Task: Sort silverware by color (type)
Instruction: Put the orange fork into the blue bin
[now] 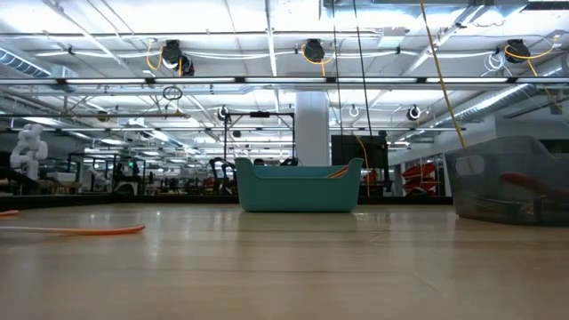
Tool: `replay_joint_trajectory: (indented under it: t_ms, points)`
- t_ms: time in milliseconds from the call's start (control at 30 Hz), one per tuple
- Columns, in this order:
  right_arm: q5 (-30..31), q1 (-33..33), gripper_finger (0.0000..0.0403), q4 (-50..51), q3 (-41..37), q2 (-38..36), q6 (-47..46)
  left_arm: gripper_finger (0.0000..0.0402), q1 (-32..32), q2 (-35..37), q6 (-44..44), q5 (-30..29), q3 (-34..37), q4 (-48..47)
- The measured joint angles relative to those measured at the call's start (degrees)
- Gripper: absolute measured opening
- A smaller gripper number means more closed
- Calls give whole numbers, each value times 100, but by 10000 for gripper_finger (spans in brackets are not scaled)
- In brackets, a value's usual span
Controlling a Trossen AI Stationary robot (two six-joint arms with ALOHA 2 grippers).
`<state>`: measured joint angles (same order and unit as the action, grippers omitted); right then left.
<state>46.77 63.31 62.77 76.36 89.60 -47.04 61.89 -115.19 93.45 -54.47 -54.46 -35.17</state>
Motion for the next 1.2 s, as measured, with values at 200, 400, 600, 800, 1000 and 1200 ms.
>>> replay_joint_trajectory:
  t_ms: [200, 400, 600, 800, 1000, 1200]
  points:
    - [16, 0, 8, -83, 0, 0, 42, 9, -65, 137, -62, 28, 4, -92]
    - [134, -35, 8, -271, -2, 1, 255, 8, -164, 139, -79, -92, 0, -86]
    - [280, -182, 8, -726, -183, 1, 675, 8, -293, 145, -362, -143, -288, -213]
    - [159, -506, 8, -1371, -481, 2, 1377, 8, -599, 152, -1095, -216, -975, -653]
    - [-248, -758, 8, -1894, -494, 2, 1862, 8, -1009, 156, -2485, -287, -1725, -731]
    - [-346, -854, 8, -2203, -494, 2, 2166, 8, -1431, 159, -3834, -370, -2323, -734]
